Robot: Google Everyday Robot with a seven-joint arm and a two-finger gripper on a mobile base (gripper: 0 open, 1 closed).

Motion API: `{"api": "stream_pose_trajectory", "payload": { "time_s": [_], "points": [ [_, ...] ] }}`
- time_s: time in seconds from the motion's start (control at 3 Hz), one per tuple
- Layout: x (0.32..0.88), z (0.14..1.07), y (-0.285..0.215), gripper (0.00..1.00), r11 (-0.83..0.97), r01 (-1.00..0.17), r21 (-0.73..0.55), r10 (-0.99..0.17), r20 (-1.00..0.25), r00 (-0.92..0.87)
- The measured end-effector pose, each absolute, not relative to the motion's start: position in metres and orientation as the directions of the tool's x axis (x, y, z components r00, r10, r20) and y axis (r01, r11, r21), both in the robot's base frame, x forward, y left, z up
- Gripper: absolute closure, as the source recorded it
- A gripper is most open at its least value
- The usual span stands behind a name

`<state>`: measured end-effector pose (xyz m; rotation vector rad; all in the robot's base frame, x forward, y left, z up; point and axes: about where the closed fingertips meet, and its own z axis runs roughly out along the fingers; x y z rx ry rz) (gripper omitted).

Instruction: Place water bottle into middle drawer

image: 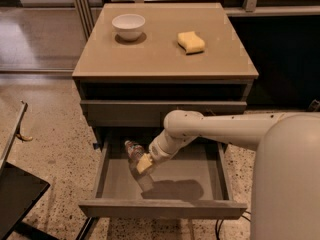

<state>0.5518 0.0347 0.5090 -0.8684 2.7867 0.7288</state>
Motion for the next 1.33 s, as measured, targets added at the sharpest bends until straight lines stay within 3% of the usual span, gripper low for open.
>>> {"api": "stream_pose_trajectory", "payload": {
  "time_s": [0.67, 1.33],
  "points": [
    [0.579, 0.459, 0.050, 0.68, 0.746, -0.523, 0.414, -0.482, -0.206, -0.851],
    [0.580, 0.426, 0.057, 0.26, 0.675, -0.583, 0.453, -0.551, -0.216, -0.806]
  ]
}}
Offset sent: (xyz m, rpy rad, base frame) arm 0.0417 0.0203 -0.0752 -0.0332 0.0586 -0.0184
